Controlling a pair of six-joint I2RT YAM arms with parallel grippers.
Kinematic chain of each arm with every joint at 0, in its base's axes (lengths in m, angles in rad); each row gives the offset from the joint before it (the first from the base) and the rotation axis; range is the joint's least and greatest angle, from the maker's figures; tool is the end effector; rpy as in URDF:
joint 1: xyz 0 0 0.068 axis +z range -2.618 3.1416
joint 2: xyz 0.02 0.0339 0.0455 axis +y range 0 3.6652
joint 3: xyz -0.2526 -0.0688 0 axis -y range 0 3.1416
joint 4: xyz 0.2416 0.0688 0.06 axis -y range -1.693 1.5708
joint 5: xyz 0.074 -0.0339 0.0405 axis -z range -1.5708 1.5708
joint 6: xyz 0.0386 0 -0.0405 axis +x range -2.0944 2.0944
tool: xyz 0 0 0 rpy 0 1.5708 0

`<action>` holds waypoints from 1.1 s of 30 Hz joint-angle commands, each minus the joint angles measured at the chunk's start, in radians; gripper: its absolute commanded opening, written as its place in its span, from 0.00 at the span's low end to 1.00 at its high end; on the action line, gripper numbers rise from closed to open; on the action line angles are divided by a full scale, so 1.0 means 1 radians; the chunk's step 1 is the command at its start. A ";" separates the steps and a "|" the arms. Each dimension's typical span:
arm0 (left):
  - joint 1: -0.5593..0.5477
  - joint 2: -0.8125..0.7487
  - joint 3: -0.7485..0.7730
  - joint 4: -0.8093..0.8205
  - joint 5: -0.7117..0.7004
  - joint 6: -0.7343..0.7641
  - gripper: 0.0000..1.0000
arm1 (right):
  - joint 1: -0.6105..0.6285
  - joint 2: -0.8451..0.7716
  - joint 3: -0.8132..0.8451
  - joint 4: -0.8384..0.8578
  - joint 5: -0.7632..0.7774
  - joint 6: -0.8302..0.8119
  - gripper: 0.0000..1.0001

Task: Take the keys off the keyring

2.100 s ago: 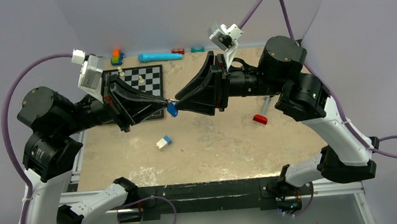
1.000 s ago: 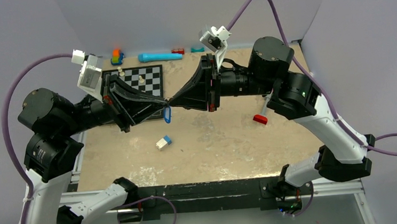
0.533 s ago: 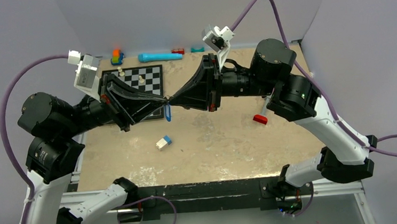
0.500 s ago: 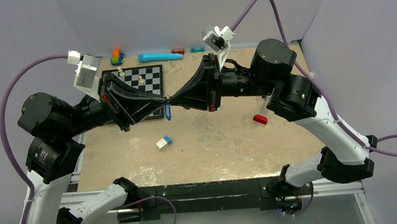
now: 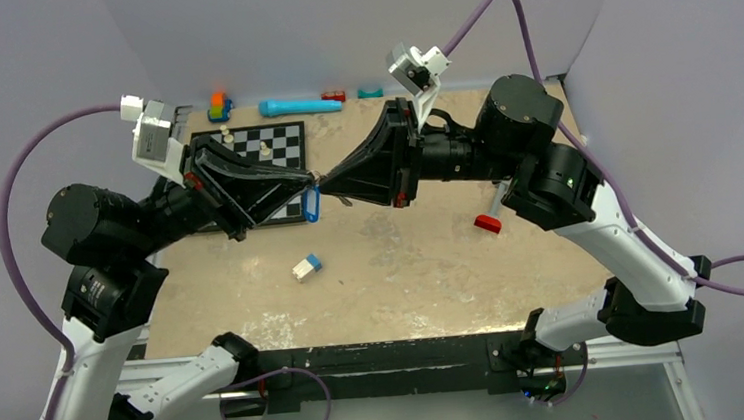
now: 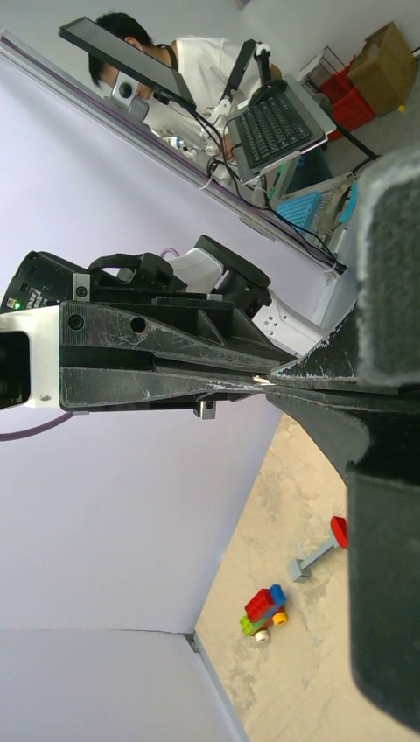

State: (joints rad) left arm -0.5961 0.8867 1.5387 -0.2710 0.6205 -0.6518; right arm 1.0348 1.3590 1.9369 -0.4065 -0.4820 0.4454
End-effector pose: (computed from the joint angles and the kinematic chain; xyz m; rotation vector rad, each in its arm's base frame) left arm 0.0816 -0.0825 0.5427 0.5655 1.2848 -1.4253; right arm 0.1088 0.2182 0.5611 -0.8832 1.3516 1.5229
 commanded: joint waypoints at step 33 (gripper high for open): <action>0.004 -0.019 -0.045 0.141 -0.028 -0.074 0.00 | 0.006 0.046 0.118 0.024 -0.004 0.006 0.46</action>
State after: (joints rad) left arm -0.5961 0.8722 1.4975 -0.1719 0.5907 -0.7010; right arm 1.0359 1.3853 2.0216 -0.4137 -0.4892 0.4515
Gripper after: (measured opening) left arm 0.015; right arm 0.475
